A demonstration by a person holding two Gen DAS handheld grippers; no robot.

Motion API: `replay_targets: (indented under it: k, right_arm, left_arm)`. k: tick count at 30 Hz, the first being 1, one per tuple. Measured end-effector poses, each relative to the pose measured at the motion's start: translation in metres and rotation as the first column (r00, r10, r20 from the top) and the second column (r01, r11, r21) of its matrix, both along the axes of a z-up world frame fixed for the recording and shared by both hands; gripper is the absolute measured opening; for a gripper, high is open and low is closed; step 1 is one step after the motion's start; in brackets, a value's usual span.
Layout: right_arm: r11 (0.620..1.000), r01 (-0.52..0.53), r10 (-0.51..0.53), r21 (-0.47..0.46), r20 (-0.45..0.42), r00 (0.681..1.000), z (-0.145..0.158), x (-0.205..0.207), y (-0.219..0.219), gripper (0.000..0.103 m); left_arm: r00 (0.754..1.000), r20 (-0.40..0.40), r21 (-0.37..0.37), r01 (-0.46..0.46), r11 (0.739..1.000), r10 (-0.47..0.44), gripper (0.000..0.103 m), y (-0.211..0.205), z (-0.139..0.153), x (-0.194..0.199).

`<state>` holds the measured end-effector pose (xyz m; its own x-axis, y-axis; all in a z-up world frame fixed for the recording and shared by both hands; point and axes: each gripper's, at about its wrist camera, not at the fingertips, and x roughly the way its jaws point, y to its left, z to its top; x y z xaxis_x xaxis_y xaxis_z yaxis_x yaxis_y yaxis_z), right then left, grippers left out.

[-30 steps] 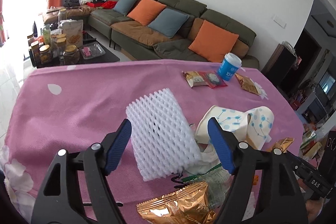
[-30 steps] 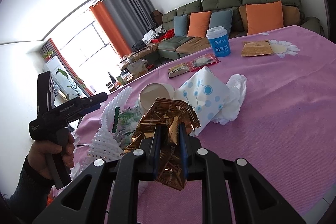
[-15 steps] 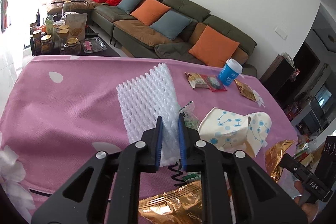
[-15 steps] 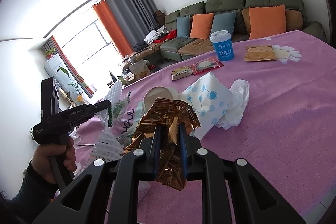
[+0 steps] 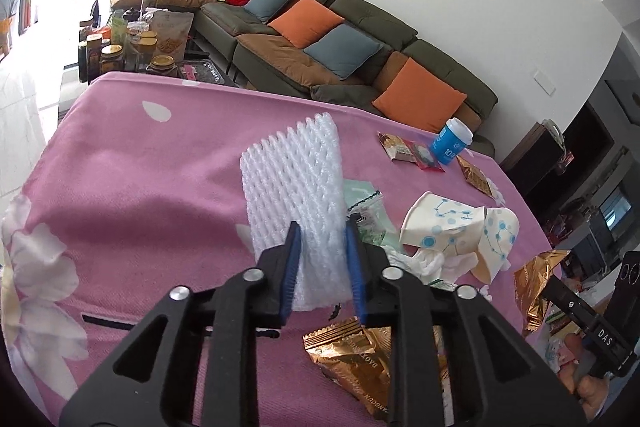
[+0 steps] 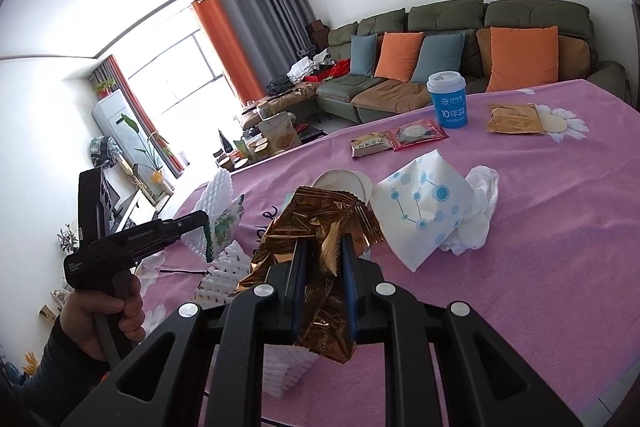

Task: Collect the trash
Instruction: 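Lift the white foam net with the left tool while the right tool holds the gold foil bag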

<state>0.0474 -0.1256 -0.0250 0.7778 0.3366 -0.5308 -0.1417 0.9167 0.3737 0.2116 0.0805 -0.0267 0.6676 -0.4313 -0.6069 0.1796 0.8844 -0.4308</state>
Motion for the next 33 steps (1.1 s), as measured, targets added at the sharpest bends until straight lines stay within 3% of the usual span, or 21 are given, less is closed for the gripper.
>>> replay_targets:
  k: [2,5,7,8,13,15,16,17,18,19,20,23,24,25,26,27,29,31,33]
  right_arm:
    - [1.0,-0.004,0.004,-0.002,0.001,1.0,0.001,0.0,0.003,0.015]
    - [1.0,-0.009,0.009,-0.009,0.001,1.0,0.002,0.001,0.005,0.015]
    - [1.0,-0.008,0.008,-0.011,0.001,1.0,0.002,0.001,0.005,0.015]
    - [1.0,-0.008,0.008,-0.011,0.001,1.0,0.002,0.001,0.005,0.015]
    - [1.0,-0.013,0.013,-0.016,-0.006,1.0,0.002,0.003,0.006,0.015]
    - [1.0,-0.014,0.014,-0.018,-0.005,1.0,0.002,0.003,0.007,0.015]
    - [1.0,-0.015,0.015,-0.018,-0.006,1.0,0.002,0.003,0.007,0.015]
    - [1.0,-0.016,0.016,-0.019,-0.005,1.0,0.002,0.003,0.007,0.015]
    - [1.0,-0.016,0.016,-0.019,-0.005,1.0,0.002,0.002,0.007,0.015]
    - [1.0,-0.016,0.015,-0.02,-0.006,1.0,0.002,0.002,0.007,0.015]
    - [1.0,-0.015,0.015,-0.019,-0.008,1.0,0.002,0.002,0.008,0.015]
    - [1.0,-0.01,0.01,-0.018,-0.009,1.0,0.002,0.001,0.007,0.015]
    - [1.0,-0.009,0.009,-0.018,-0.01,1.0,0.002,0.001,0.008,0.015]
    - [1.0,-0.009,0.009,-0.019,-0.011,1.0,0.002,0.001,0.008,0.015]
    - [1.0,-0.01,0.01,-0.019,-0.014,1.0,0.002,0.002,0.008,0.015]
    - [1.0,-0.012,0.011,-0.017,-0.015,1.0,0.002,0.002,0.009,0.015]
    - [1.0,-0.011,0.011,-0.016,-0.016,1.0,0.001,0.003,0.009,0.015]
    - [1.0,-0.009,0.008,-0.009,-0.017,1.0,0.0,0.004,0.007,0.015]
    - [1.0,-0.006,0.006,-0.006,-0.015,1.0,0.0,0.003,0.006,0.015]
  left_arm:
    - [1.0,-0.006,-0.017,0.0,1.0,0.0,0.017,0.002,-0.005,0.001]
    - [1.0,-0.007,-0.062,-0.015,0.998,0.015,0.027,0.01,-0.007,0.001]
    - [1.0,-0.014,-0.133,-0.014,0.991,0.013,0.027,0.017,-0.01,0.003]
    - [1.0,-0.015,-0.162,-0.017,0.987,0.014,0.021,0.02,-0.011,0.004]
    - [1.0,0.002,-0.216,-0.025,0.976,0.026,0.021,0.028,-0.012,0.004]
    - [0.999,-0.016,-0.239,-0.042,0.97,0.039,0.036,0.031,-0.015,0.008]
    - [0.999,-0.029,-0.249,-0.048,0.967,0.042,0.065,0.031,-0.017,0.009]
    - [0.999,-0.031,-0.268,-0.042,0.963,0.035,0.075,0.032,-0.018,0.012]
    - [0.999,-0.025,-0.273,-0.041,0.961,0.036,0.068,0.031,-0.019,0.014]
    - [0.999,-0.023,-0.26,-0.037,0.965,0.032,0.041,0.029,-0.019,0.016]
    - [1.0,-0.025,-0.252,-0.023,0.967,0.017,0.021,0.026,-0.02,0.019]
    - [0.999,-0.034,-0.191,-0.024,0.981,0.018,0.019,0.02,-0.022,0.026]
    - [0.999,-0.037,-0.186,-0.027,0.982,0.02,0.024,0.018,-0.022,0.029]
    - [0.999,-0.045,-0.158,-0.038,0.987,0.031,0.051,0.015,-0.02,0.034]
    - [0.998,-0.039,-0.14,-0.053,0.989,0.048,0.088,0.013,-0.017,0.038]
    - [0.998,-0.022,-0.134,-0.059,0.989,0.057,0.095,0.012,-0.012,0.039]
    - [0.999,0.026,-0.043,-0.029,0.999,0.03,0.091,-0.002,0.0,0.047]
    - [0.999,0.027,0.099,-0.026,0.995,0.023,0.083,-0.021,0.005,0.059]
    - [1.0,-0.015,0.134,0.024,0.991,-0.023,0.073,-0.034,0.003,0.07]
